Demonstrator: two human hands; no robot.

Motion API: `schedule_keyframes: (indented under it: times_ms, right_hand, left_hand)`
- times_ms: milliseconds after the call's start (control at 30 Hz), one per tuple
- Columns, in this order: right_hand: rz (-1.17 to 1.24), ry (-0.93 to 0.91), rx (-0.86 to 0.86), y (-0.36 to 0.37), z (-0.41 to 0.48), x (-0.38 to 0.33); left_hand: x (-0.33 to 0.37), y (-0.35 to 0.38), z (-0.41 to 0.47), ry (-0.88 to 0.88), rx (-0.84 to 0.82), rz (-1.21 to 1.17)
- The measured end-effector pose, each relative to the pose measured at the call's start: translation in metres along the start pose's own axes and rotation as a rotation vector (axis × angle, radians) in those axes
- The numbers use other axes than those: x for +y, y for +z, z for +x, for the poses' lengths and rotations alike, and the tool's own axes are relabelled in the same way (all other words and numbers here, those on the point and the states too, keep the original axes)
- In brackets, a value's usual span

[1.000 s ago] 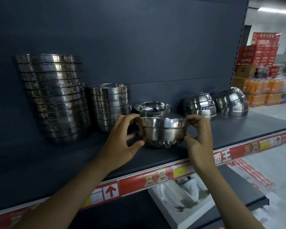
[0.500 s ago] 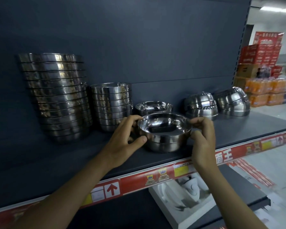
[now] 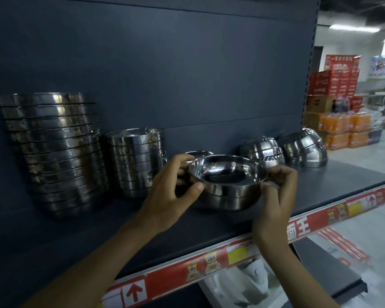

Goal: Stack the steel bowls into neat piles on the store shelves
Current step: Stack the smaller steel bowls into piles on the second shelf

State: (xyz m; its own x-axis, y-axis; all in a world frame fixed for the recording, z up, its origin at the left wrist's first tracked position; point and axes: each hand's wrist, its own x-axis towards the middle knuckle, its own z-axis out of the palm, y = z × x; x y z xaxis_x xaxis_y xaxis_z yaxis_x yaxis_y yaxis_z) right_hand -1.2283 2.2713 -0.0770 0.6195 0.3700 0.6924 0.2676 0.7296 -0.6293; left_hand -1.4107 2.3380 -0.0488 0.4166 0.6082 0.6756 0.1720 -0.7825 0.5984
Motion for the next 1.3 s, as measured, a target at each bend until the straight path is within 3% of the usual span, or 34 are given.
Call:
schedule_keyframes:
  times_ms: [267,400,633,867,1067,1300]
  right_hand:
    - [0.128,-0.070,-0.005,0.048,0.044,0.010]
    - [0.140,-0.092,-0.063,0.068,0.060,0.018]
    - [0.044,-0.080,-0.242,0.077,0.089,0.061]
    - [-0.058,-0.056,-0.312,0.068,0.093,0.090]
    - [-0.134,0.105,-0.306,0.065,0.086,0.097]
    - [-0.308,0.171,-0.360,0.058,0.080,0.096]
  left_hand:
    - [-0.006,0.002,0.013,0.135,0.347,-0.012]
    - [-0.016,0.003,0.017,0.148,0.417,-0.031]
    - [-0.032,0.010,0.019,0.074,0.235,-0.004]
    - [-0.048,0.013,0.015,-0.079,0.051,0.092]
    - [-0.041,0.014,0.010,-0.166,-0.010,0.198]
    - [-0.035,0.017,0.009,-0.124,0.064,0.466]
